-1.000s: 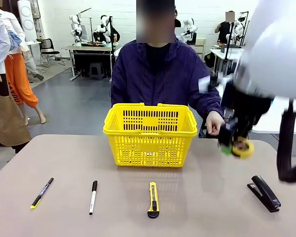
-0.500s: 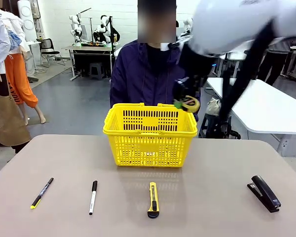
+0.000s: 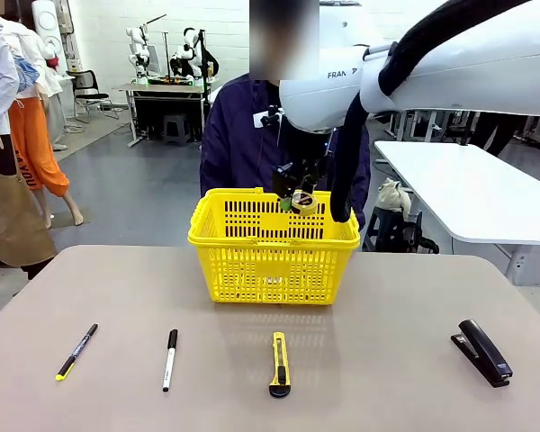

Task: Place the items the person wants into the basket.
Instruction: Pick up the item the person points to and place it in the Market Basket.

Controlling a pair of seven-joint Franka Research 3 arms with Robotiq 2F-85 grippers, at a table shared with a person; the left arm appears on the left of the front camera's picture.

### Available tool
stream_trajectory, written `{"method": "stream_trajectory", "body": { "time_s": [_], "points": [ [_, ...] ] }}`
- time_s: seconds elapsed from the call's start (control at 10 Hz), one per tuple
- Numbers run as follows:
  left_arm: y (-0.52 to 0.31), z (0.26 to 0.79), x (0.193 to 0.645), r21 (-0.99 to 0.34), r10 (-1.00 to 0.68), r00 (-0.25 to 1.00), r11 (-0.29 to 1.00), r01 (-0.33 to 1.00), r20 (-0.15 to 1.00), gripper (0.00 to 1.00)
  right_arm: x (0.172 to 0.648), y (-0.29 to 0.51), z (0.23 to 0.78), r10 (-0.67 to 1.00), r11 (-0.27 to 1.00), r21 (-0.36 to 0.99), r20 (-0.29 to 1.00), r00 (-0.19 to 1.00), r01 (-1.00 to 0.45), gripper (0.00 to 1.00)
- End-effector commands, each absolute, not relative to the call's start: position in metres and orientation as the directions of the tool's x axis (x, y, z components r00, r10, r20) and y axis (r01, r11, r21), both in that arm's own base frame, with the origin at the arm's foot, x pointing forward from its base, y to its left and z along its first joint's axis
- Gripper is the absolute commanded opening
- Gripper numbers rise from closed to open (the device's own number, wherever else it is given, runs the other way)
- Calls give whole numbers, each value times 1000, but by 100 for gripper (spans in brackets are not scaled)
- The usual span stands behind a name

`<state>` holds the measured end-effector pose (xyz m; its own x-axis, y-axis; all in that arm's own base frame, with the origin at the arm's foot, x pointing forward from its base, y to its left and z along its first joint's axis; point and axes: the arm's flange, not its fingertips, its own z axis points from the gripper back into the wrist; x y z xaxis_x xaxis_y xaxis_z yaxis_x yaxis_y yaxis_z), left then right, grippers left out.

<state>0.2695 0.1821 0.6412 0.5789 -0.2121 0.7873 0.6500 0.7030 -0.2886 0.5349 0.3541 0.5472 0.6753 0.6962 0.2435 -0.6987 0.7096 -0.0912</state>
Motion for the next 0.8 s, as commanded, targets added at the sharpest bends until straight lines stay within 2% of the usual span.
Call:
{"method": "stream_trajectory", "body": {
  "time_s": [0.0, 0.4, 0.5, 0.7],
  "points": [
    [183, 642, 269, -281, -211, 560, 693, 664, 801, 100, 530, 352, 547, 698, 708, -103, 256, 669, -699, 0],
    [183, 642, 269, -281, -211, 560, 693, 664, 801, 100, 530, 352, 547, 698, 708, -103, 256, 669, -699, 0],
    [183, 642, 269, -281, -211, 560, 693, 664, 801, 100, 535, 354, 550, 697, 709, -93, 246, 674, -699, 65],
    [183, 642, 269, -281, -211, 560, 693, 664, 801, 100, 550, 354, 535, 724, 682, -118, 248, 643, -722, 65]
  ]
}}
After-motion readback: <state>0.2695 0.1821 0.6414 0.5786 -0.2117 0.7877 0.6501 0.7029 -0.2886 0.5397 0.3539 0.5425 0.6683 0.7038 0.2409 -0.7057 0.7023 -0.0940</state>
